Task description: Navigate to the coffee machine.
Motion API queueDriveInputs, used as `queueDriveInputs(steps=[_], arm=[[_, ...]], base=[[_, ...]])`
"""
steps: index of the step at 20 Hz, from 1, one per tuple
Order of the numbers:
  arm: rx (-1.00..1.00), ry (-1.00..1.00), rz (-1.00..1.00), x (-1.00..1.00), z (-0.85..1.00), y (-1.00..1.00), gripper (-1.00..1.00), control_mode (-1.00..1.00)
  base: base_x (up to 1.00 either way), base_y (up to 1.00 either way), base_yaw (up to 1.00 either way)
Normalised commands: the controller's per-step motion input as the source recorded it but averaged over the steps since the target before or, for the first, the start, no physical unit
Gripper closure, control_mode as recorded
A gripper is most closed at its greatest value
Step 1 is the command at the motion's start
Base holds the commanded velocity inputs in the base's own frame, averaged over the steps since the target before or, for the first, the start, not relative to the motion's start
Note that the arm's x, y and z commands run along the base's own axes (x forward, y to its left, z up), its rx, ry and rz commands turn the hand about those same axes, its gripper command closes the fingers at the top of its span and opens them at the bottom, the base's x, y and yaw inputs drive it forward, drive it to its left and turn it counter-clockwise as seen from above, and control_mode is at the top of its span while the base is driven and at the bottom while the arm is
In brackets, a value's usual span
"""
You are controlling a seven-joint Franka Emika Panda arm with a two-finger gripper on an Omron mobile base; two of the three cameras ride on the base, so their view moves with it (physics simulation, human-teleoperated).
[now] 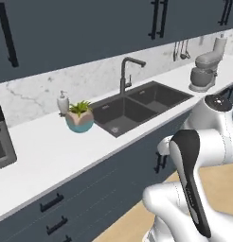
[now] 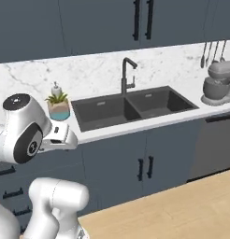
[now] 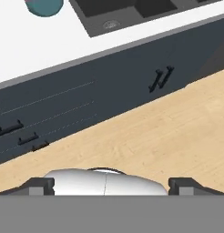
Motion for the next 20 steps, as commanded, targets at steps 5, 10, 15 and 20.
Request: queueDriveInputs(steps=[5, 10, 15, 20], arm=[[0.00, 0.00, 0.00, 0.00, 0.00, 0.00, -1.00, 1.00], [0.00, 0.00, 0.00, 0.00, 0.00, 0.00, -1.00, 1.00], [0.00, 0.00, 0.00, 0.00, 0.00, 0.00, -1.00, 1.00], [0.00, 0.00, 0.00, 0.00, 0.00, 0.00, -1.00, 1.00]], base=[[0.07, -0.73, -0.41], [0.06, -0.73, -0.46], [0.01, -0.70, -0.53], [0.03, -0.68, -0.56]])
